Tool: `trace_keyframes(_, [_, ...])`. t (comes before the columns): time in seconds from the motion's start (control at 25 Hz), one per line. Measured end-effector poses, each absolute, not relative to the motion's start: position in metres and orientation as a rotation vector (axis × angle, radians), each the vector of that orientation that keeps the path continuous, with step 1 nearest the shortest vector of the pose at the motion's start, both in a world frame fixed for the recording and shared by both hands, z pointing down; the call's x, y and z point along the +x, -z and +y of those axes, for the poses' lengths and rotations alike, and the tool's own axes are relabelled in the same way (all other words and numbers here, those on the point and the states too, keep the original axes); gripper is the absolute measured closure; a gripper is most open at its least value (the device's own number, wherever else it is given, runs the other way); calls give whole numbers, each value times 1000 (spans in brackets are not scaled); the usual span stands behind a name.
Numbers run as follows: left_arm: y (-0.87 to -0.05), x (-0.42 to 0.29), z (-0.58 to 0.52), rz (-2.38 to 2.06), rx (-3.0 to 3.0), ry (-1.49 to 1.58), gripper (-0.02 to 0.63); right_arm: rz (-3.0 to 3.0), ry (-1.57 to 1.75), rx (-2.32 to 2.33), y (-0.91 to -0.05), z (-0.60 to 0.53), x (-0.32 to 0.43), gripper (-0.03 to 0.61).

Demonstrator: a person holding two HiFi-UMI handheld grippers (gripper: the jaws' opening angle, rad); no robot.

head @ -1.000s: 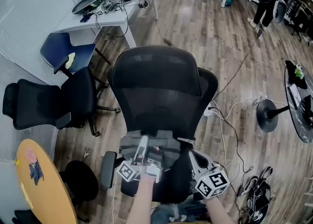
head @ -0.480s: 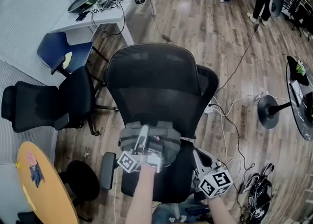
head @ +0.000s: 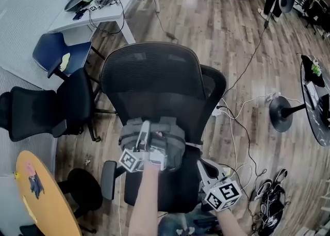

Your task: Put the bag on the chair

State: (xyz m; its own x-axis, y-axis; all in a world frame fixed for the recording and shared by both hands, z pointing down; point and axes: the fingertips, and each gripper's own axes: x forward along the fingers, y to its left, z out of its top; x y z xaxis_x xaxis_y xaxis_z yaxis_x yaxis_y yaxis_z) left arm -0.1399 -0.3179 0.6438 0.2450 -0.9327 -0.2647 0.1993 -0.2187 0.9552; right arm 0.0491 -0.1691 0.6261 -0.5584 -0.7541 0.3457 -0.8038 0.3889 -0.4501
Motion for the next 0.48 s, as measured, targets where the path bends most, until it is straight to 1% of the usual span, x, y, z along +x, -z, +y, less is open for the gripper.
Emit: trace_keyframes(0.48, [-664, -139, -360, -864, 1279, 1194, 568, -2519, -919, 1442, -633, -170, 67, 565])
